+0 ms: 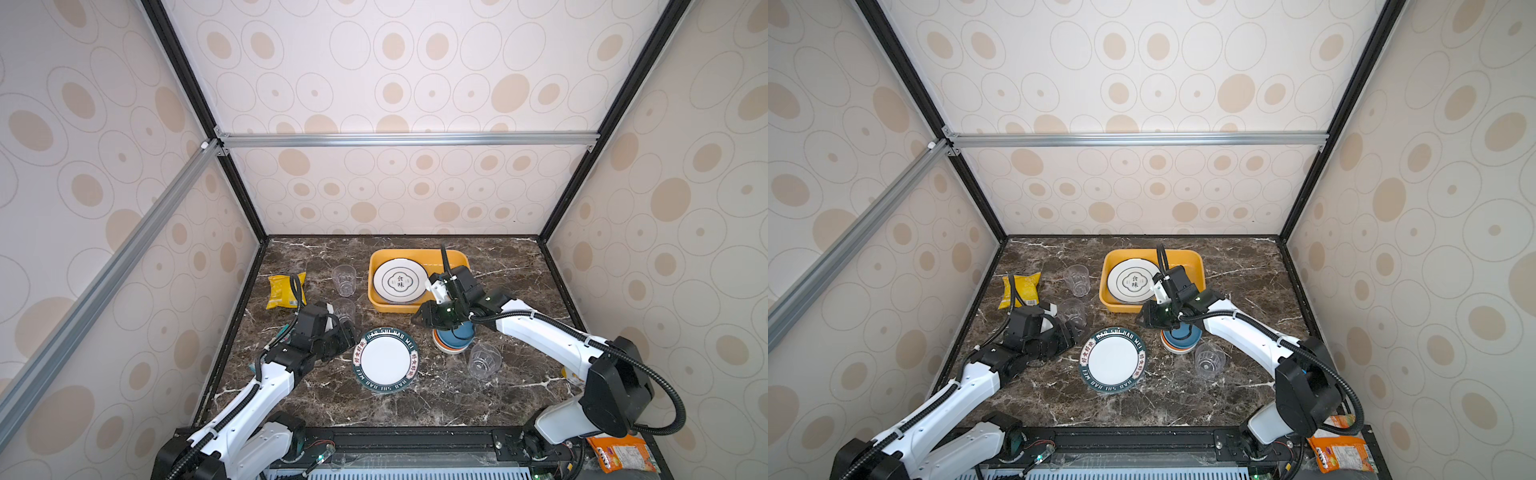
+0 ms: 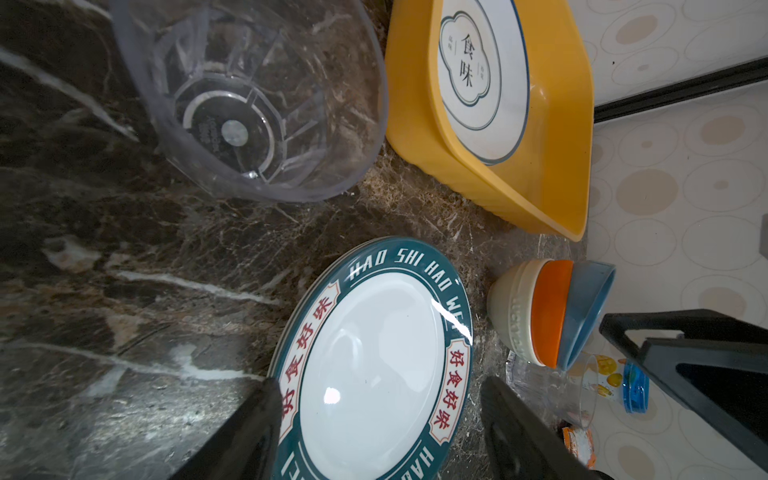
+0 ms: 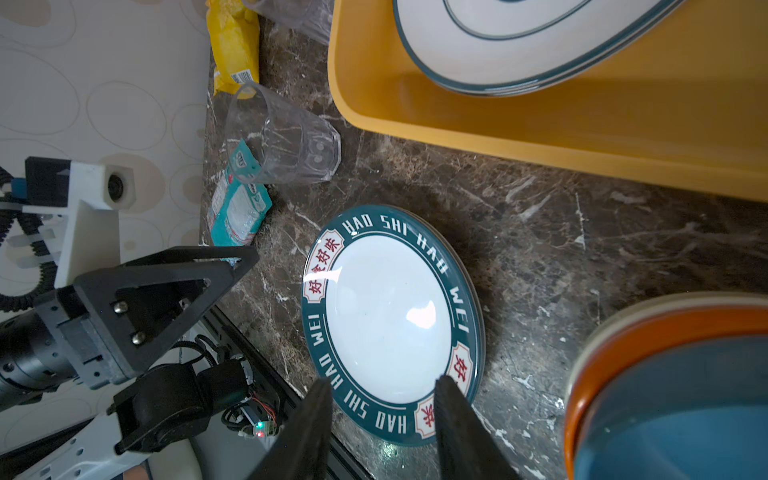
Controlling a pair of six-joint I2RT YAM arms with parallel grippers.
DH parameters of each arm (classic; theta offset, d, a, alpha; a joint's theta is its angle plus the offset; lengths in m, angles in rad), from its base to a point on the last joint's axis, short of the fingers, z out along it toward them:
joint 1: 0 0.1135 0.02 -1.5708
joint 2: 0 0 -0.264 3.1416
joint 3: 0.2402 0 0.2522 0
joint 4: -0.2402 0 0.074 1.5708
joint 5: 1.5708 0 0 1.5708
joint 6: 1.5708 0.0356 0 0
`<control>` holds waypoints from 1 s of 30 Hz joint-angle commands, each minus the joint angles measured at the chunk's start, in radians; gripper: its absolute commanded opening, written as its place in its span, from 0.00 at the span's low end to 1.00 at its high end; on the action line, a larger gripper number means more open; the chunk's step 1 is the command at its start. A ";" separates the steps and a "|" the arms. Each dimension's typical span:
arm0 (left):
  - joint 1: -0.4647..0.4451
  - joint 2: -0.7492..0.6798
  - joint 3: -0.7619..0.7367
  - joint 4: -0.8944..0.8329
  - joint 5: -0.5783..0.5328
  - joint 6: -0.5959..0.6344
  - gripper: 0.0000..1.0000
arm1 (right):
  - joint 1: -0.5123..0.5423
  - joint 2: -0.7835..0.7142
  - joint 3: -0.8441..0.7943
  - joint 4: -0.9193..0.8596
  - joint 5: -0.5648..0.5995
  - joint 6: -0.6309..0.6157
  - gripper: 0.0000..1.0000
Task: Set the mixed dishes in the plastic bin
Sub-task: 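Move the right gripper to the teal-rimmed plate stack on the table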
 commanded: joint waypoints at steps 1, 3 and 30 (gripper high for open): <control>-0.010 -0.007 -0.017 -0.007 -0.013 0.000 0.75 | 0.023 0.012 -0.019 -0.004 0.025 0.017 0.44; -0.011 -0.004 -0.026 -0.001 -0.011 -0.001 0.75 | 0.047 0.033 -0.015 -0.013 0.035 0.016 0.43; -0.024 0.063 -0.085 0.056 -0.014 -0.005 0.71 | 0.154 0.243 0.036 -0.092 0.200 0.020 0.43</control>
